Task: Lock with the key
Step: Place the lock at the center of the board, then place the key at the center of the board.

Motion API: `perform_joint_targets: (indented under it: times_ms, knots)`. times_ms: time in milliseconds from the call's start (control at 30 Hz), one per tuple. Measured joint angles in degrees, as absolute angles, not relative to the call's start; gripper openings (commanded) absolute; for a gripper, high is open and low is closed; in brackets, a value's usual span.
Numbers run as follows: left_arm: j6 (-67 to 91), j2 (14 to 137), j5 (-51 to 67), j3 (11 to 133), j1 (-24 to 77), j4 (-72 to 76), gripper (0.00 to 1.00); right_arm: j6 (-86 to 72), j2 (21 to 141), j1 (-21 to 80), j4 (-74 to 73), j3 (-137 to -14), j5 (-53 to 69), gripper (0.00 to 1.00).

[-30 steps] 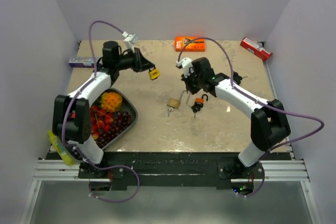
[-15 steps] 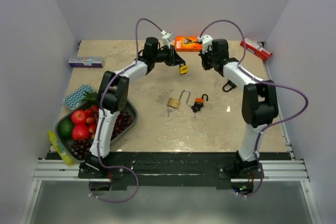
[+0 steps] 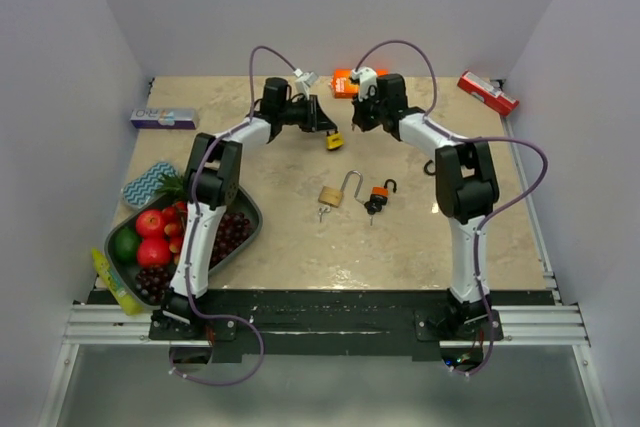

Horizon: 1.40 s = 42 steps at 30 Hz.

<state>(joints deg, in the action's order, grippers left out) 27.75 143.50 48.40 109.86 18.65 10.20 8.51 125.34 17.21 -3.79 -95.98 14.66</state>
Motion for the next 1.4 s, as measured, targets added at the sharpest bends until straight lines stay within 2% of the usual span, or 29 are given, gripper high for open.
perform_joint_targets:
  times_ms: [267, 600, 700, 767, 900, 1033, 1200, 1233, 1300, 1400]
  knots:
    - [26.3, 143.5, 51.7, 109.1, 14.1, 6.3, 0.00, 6.6, 127.9, 21.1, -3.7, -97.4, 16.4, 0.00]
    - [24.8, 143.5, 51.8, 109.5, 13.5, 3.6, 0.00, 5.1, 128.9, 24.1, -3.2, -97.8, 16.5, 0.00]
    - [24.0, 144.2, 50.5, 111.9, 13.1, 0.0, 0.08, 4.7, 130.3, 24.1, -2.8, -98.5, 16.5, 0.00]
    - [23.3, 144.6, 49.5, 113.1, 12.8, -1.3, 0.18, 4.4, 131.2, 24.1, -2.7, -98.7, 16.5, 0.00]
    - [21.6, 145.0, 46.7, 114.9, 12.4, -3.2, 0.28, 4.0, 132.1, 24.1, -2.7, -98.7, 16.4, 0.00]
    - [20.4, 146.9, 43.8, 116.7, 12.1, -4.5, 0.42, 3.8, 132.1, 24.1, -2.7, -99.0, 16.4, 0.00]
    - [19.6, 147.5, 42.5, 118.1, 11.5, -5.6, 0.53, 3.6, 132.1, 24.1, -2.7, -99.3, 16.4, 0.00]
    - [19.4, 147.5, 42.1, 118.5, 11.4, -5.7, 0.61, 3.5, 132.1, 24.1, -2.6, -99.3, 16.2, 0.00]
    - [19.0, 147.5, 41.7, 119.5, 11.1, -5.8, 0.66, 3.4, 132.1, 24.1, -2.5, -99.4, 16.0, 0.00]
    - [18.9, 147.5, 41.5, 120.3, 10.4, -5.7, 0.67, 3.0, 132.7, 24.1, -2.5, -100.3, 15.9, 0.00]
